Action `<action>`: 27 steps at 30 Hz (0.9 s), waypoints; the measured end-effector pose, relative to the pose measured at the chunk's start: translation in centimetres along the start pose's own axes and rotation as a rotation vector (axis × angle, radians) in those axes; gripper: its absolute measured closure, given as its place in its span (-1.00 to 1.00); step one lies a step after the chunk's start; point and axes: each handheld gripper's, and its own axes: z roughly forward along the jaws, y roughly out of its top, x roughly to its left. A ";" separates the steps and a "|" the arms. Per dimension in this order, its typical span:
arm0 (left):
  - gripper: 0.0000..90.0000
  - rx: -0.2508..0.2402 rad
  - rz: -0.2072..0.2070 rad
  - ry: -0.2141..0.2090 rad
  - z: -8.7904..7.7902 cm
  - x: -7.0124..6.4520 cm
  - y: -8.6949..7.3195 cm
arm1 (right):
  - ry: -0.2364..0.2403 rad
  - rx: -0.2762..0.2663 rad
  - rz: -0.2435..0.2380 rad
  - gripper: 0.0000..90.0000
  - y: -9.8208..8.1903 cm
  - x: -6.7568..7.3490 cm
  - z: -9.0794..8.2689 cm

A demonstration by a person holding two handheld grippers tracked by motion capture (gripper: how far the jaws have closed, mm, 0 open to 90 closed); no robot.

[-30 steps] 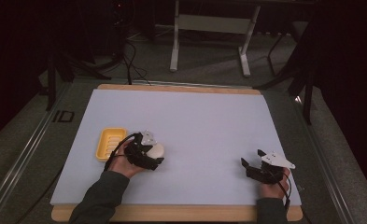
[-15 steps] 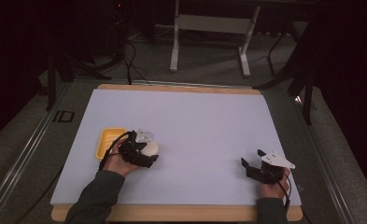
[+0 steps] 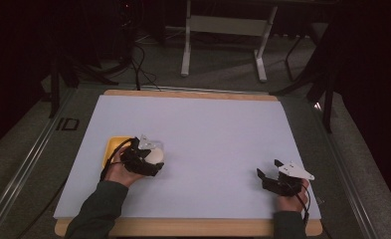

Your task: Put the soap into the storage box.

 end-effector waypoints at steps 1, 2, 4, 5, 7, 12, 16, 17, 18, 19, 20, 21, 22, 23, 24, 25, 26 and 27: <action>-0.47 -0.001 -0.001 0.001 0.0 0.1 0.0 | 0.000 0.000 0.000 -0.50 0.0 0.0 0.0; -0.46 0.001 -0.001 0.002 -0.1 0.1 -0.1 | 0.000 0.000 0.000 -0.50 0.0 0.0 0.0; -0.47 0.002 -0.002 0.003 -0.1 0.3 -0.1 | 0.000 0.000 0.000 -0.50 0.0 0.0 0.0; -0.47 0.002 -0.006 0.007 -0.2 0.3 -0.1 | 0.000 0.000 0.000 -0.50 0.0 0.0 0.0; -0.46 0.003 -0.009 0.006 -0.2 0.4 -0.2 | 0.000 -0.001 0.000 -0.50 0.0 0.0 0.0; -0.47 0.006 -0.014 0.013 -0.3 0.6 -0.3 | 0.001 0.000 0.000 -0.50 0.0 0.0 0.0; -0.46 0.006 -0.021 0.017 -0.4 0.8 -0.3 | 0.001 -0.001 0.000 -0.50 0.0 0.0 0.0; -0.46 0.006 -0.022 0.020 -0.5 0.9 -0.4 | 0.001 0.000 0.000 -0.50 0.0 0.0 0.0; -0.46 0.004 -0.029 0.023 -0.5 1.0 -0.4 | 0.001 0.000 0.000 -0.50 0.0 0.0 0.0; -0.47 0.003 -0.031 0.024 -0.6 1.1 -0.4 | 0.001 0.000 0.000 -0.50 0.0 0.0 0.0; -0.46 0.003 -0.031 0.024 -0.6 1.1 -0.4 | 0.001 0.000 0.000 -0.50 0.0 0.0 0.0; -0.46 0.004 -0.030 0.026 -0.6 1.1 -0.5 | 0.001 -0.001 -0.002 -0.50 0.0 0.0 0.0; -0.46 0.006 -0.030 0.026 -0.7 1.2 -0.5 | 0.001 -0.001 -0.001 -0.50 0.0 0.0 0.0; -0.46 0.002 -0.035 0.027 -0.7 1.3 -0.5 | 0.001 -0.001 -0.001 -0.50 0.0 0.0 0.0; -0.46 0.003 -0.036 0.028 -0.8 1.3 -0.5 | 0.001 -0.001 -0.001 -0.50 0.0 0.0 0.0; -0.46 0.000 -0.039 0.031 -0.9 1.5 -0.6 | 0.000 -0.001 -0.001 -0.50 0.0 0.0 0.0; -0.46 0.000 -0.039 0.031 -0.9 1.5 -0.6 | 0.000 -0.001 -0.001 -0.50 0.0 0.0 0.0; -0.46 -0.001 -0.043 0.033 -1.0 1.5 -0.6 | 0.001 -0.002 -0.001 -0.50 0.0 0.0 0.0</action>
